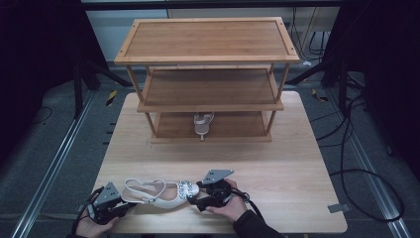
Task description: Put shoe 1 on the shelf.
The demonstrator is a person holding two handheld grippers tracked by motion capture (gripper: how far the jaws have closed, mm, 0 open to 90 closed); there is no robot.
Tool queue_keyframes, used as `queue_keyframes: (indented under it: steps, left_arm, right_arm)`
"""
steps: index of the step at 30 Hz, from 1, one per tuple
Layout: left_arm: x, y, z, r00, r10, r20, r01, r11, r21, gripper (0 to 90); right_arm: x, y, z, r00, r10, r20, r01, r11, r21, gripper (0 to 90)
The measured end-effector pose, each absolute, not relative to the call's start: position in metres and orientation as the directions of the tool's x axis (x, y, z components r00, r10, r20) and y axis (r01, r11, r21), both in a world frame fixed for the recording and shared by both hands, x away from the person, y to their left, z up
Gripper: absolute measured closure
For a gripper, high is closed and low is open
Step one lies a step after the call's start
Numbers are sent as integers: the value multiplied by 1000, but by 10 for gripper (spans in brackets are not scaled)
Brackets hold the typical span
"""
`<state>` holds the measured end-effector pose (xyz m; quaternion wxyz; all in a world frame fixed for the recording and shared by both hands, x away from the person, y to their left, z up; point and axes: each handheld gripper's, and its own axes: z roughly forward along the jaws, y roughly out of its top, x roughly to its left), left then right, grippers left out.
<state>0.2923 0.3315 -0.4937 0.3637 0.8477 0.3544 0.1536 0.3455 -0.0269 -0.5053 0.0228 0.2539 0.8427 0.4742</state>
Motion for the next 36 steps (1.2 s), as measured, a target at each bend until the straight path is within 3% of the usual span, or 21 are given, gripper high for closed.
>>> queue_keyframes:
  steps: [10, 12, 14, 16, 31, 36]
  left_arm:
    - [309, 303, -489, 740, 672, 18, 463, -528, 712, 746]
    - [315, 296, -486, 747, 665, 7, 458, -522, 720, 741]
    - [319, 286, -482, 764, 645, -14, 442, -508, 739, 749]
    - [323, 275, -481, 764, 644, 30, 431, -545, 719, 748]
    - [325, 258, -492, 791, 612, -14, 432, -541, 721, 738]
    - [314, 271, -491, 794, 607, -35, 422, -508, 751, 611]
  right_arm:
    - [355, -50, -501, -861, 480, 168, 400, 436, 806, 352]
    - [358, -57, -500, -857, 496, 142, 387, 436, 813, 390]
    - [361, -65, -498, -848, 513, 137, 382, 411, 828, 517]
    - [366, -72, -496, -833, 533, 151, 395, 380, 837, 501]
    - [374, -88, -492, -785, 606, 127, 408, 353, 842, 471]
    - [374, -99, -483, -766, 635, 104, 395, 337, 855, 416]
